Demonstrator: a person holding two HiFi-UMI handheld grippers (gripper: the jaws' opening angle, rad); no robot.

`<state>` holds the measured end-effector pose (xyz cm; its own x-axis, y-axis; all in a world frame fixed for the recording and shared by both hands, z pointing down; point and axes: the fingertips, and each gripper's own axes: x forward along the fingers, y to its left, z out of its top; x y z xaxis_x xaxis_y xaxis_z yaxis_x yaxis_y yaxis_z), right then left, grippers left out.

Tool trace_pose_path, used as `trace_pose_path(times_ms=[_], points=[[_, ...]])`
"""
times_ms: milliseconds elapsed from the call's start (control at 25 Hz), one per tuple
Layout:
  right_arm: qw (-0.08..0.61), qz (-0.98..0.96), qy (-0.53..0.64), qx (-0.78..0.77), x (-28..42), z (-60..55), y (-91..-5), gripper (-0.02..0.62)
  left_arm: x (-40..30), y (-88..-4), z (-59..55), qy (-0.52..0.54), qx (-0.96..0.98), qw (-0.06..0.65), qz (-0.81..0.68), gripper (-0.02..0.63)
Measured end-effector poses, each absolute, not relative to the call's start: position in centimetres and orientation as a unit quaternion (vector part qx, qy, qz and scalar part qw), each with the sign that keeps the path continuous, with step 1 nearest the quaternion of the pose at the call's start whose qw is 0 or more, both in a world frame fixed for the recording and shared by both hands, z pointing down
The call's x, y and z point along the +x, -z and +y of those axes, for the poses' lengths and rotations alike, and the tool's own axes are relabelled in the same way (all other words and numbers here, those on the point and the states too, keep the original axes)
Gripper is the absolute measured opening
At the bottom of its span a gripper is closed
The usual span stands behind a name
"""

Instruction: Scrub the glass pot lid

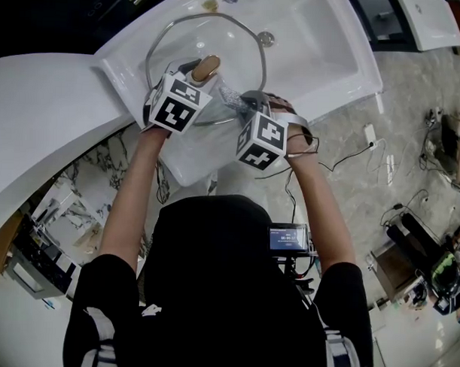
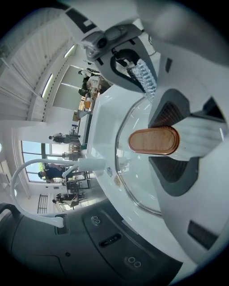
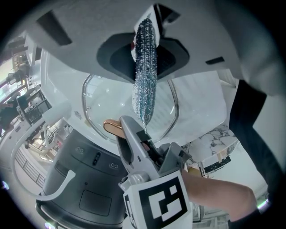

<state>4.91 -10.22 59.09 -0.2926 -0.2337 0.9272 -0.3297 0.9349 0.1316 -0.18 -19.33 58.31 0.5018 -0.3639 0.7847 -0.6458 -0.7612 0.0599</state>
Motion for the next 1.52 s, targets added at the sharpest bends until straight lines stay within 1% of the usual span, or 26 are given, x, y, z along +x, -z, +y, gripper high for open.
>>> trace_pose_path(times_ms=[480, 720, 880, 1080, 1240, 1480, 1520], points=[[0.573, -0.800, -0.053, 0.171, 4.7, -10.1, -57.9, 0.071, -2.1, -55.5, -18.6, -0.371, 0.849, 0.189, -0.325, 0.175], [0.545, -0.803, -0.066, 0.230, 5.7, -12.0, -54.4, 0.071, -2.8, -52.3, -17.2, -0.362, 0.854, 0.168, -0.334, 0.175], [0.506, -0.807, -0.083, 0.292, 6.2, -13.1, -51.2, 0.071, -3.0, -49.4, -16.3, -0.341, 0.863, 0.153, -0.340, 0.175], [0.456, -0.813, -0.102, 0.348, 6.0, -12.9, -46.8, 0.071, -2.6, -44.8, -14.8, -0.298, 0.878, 0.156, -0.342, 0.172], [0.395, -0.827, -0.113, 0.384, 4.7, -12.6, -42.5, 0.071, -2.7, -40.9, -13.8, -0.258, 0.889, 0.156, -0.346, 0.162], [0.303, -0.843, -0.114, 0.429, 3.0, -11.6, -36.3, 0.071, -3.3, -34.8, -11.8, -0.205, 0.903, 0.130, -0.354, 0.095], [0.288, -0.845, -0.120, 0.435, 2.9, -11.4, -35.5, 0.071, -3.6, -33.9, -11.4, -0.198, 0.905, 0.125, -0.356, 0.075]])
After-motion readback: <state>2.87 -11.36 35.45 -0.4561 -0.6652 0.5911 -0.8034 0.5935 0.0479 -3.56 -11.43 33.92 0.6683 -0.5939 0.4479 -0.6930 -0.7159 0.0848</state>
